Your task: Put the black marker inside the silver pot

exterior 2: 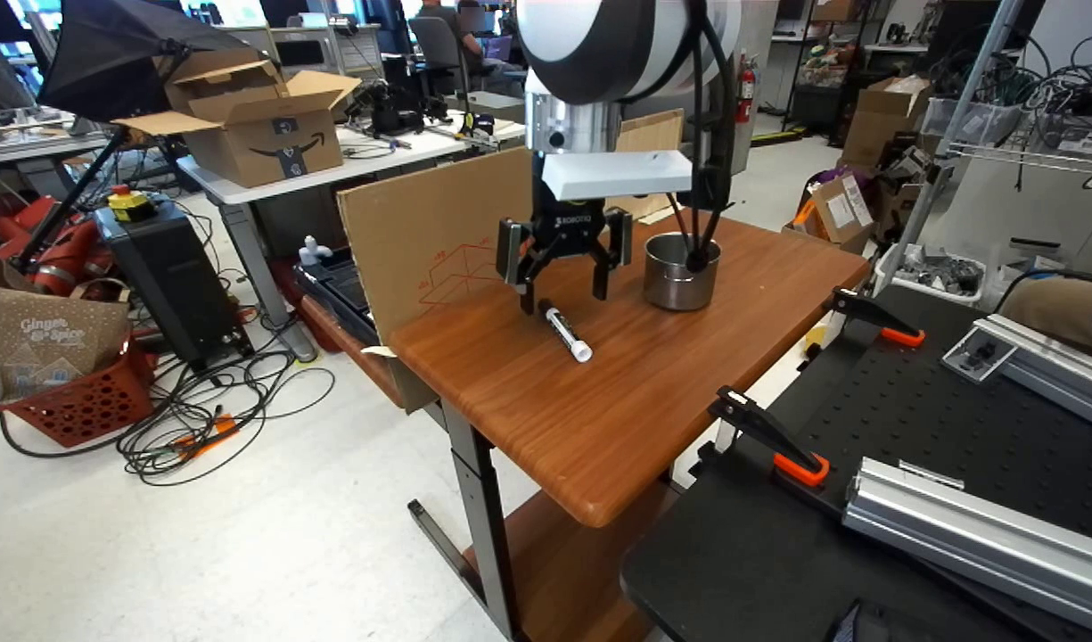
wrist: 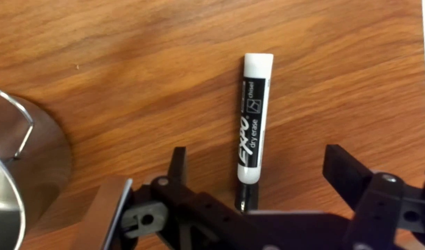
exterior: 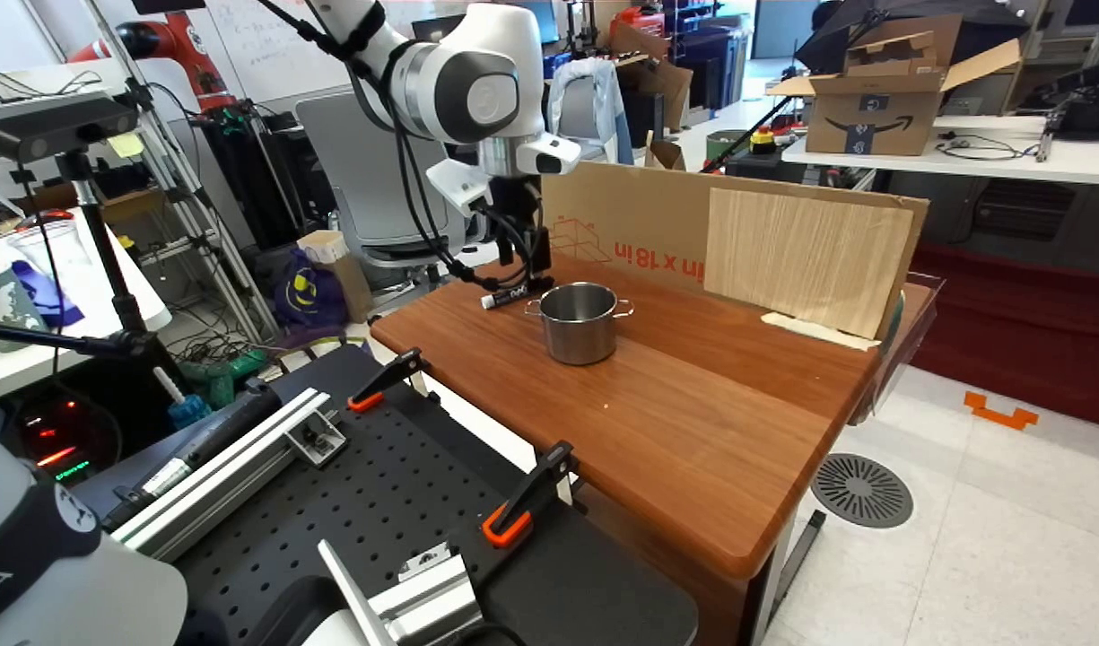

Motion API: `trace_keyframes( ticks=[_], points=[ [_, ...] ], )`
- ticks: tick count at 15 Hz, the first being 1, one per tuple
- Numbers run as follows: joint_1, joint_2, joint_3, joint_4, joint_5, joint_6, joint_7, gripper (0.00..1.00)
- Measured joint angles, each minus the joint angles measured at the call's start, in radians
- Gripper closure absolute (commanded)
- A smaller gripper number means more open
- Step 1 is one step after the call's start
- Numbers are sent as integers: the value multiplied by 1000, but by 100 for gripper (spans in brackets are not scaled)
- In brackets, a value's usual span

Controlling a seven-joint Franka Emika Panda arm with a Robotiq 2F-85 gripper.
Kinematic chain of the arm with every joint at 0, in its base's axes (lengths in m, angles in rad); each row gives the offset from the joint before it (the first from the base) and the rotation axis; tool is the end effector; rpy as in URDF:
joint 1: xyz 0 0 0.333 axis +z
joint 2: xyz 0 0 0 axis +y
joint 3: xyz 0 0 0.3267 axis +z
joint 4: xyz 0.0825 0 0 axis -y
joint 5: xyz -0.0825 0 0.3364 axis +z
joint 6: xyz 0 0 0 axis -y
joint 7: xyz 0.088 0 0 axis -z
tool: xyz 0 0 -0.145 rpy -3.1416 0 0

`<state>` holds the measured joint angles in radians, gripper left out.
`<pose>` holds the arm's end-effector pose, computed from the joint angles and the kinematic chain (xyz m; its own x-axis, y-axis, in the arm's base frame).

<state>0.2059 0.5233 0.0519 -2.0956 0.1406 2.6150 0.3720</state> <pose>0.5432 0.1428 0.1795 0.9701 -0.2384 -0.0448 -0.2415 -0.9667 -0.0852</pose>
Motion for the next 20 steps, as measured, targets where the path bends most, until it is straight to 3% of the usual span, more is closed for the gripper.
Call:
trace_keyframes(
  ticks=[6,7,9,18,20],
  points=[
    [25,42,-39,54,-9,0,60,1],
    [31,50,-46,60,-18,0,71,26],
    [43,65,-56,66,-35,0,91,28],
    [72,86,-77,86,-60,0,130,98],
    [72,85,-77,88,-60,0,131,95]
  ],
)
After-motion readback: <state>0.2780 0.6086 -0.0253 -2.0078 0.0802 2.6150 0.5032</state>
